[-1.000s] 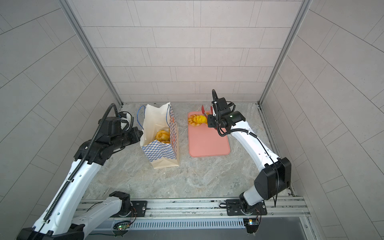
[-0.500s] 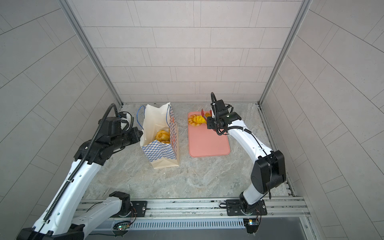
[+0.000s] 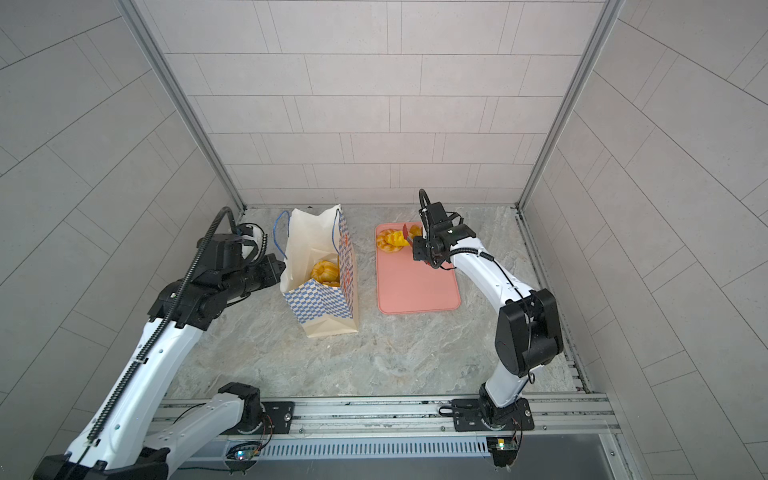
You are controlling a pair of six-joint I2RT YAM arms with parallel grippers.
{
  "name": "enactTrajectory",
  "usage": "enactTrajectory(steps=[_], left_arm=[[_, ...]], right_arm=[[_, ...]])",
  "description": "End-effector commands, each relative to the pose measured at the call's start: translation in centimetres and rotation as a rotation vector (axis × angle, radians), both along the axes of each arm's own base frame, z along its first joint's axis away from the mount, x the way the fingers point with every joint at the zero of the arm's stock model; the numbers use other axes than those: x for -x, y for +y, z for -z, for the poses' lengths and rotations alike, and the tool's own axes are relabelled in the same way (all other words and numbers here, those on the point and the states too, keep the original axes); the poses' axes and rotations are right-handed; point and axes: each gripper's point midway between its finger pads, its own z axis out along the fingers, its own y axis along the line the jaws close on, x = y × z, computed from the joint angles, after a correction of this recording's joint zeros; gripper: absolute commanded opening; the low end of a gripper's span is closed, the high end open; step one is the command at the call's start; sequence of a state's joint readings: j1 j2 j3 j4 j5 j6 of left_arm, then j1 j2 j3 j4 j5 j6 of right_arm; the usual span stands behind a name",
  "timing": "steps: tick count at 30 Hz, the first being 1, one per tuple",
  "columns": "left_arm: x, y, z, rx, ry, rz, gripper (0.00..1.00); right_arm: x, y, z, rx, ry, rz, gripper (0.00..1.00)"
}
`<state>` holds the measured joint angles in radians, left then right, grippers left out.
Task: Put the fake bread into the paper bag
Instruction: 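Lower the right tongs onto the yellow oval roll and clamp it, then lift the clamped yellow oval roll up off the tray with the right tongs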
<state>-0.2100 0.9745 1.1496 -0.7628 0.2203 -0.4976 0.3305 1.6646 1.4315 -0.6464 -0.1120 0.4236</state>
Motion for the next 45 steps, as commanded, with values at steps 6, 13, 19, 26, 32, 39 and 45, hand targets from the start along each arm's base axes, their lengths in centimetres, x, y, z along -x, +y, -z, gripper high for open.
enactTrajectory(steps=[6, 13, 19, 26, 32, 39, 45], left_arm=[[0.1, 0.3, 0.2, -0.023, 0.012, -0.003, 0.07], [0.0, 0.2, 0.2, -0.023, 0.013, -0.001, 0.07], [-0.1, 0.2, 0.2, -0.022, 0.012, -0.001, 0.07], [0.0, 0.2, 0.2, -0.021, 0.011, -0.001, 0.07], [0.0, 0.2, 0.2, -0.019, 0.011, -0.001, 0.07], [0.0, 0.2, 0.2, -0.019, 0.010, -0.001, 0.07], [-0.1, 0.1, 0.2, -0.016, 0.009, -0.001, 0.07]], right_arm=[[-0.4, 0.2, 1.2, -0.016, 0.025, 0.000, 0.50], [-0.4, 0.4, 1.5, -0.026, 0.035, -0.002, 0.45], [-0.2, 0.3, 1.0, -0.030, 0.026, 0.001, 0.39], [0.1, 0.1, 0.0, -0.036, 0.004, 0.006, 0.35], [0.3, 0.1, -1.2, -0.047, -0.022, 0.010, 0.31], [0.7, -0.1, -3.1, -0.057, -0.065, 0.008, 0.30], [1.1, -0.5, -4.6, -0.058, -0.101, 0.014, 0.29]])
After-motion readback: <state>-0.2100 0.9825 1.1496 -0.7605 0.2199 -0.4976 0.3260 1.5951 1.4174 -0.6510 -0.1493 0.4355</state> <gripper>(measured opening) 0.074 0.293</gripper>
